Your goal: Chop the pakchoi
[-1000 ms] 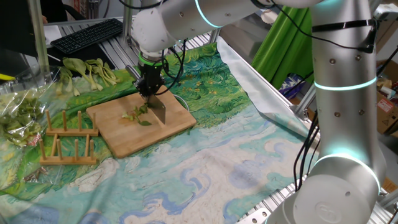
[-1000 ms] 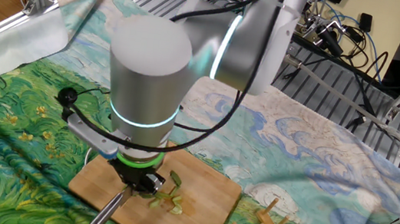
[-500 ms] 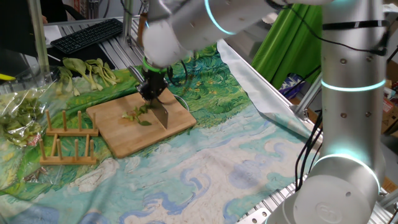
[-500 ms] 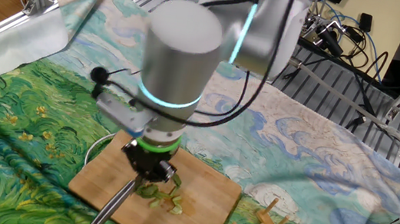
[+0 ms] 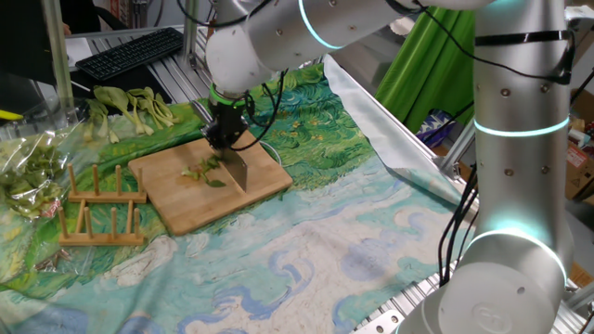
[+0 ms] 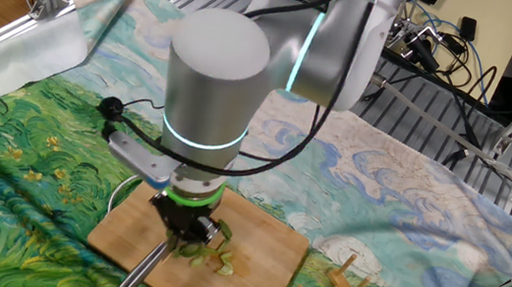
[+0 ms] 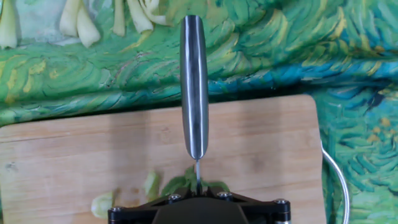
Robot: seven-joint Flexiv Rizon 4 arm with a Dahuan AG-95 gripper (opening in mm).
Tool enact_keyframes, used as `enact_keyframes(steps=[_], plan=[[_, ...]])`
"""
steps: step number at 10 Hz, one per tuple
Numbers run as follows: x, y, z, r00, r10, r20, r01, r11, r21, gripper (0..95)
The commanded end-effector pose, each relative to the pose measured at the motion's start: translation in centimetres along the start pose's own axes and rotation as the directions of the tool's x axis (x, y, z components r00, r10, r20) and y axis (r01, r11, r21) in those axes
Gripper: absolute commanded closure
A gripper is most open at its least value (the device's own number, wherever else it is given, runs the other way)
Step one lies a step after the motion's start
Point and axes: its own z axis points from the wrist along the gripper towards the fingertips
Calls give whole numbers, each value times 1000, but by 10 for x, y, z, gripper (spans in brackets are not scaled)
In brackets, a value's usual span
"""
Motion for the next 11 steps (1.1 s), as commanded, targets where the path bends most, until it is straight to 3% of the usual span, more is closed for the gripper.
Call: enact_keyframes(steps=[1,3,4,5,6,11], plan=[[2,-1,12,1000,6,-24,-7,1000,-21,950],[7,2,11,999,21,-48,-21,1000,-15,950],[11,2,9,997,22,-79,-22,1000,-3,950],[14,0,-2,993,20,-121,-20,1000,-3,950],[15,-1,-9,992,25,-124,-27,1000,-14,950],[20,0,-20,991,50,-121,-52,999,-9,950]])
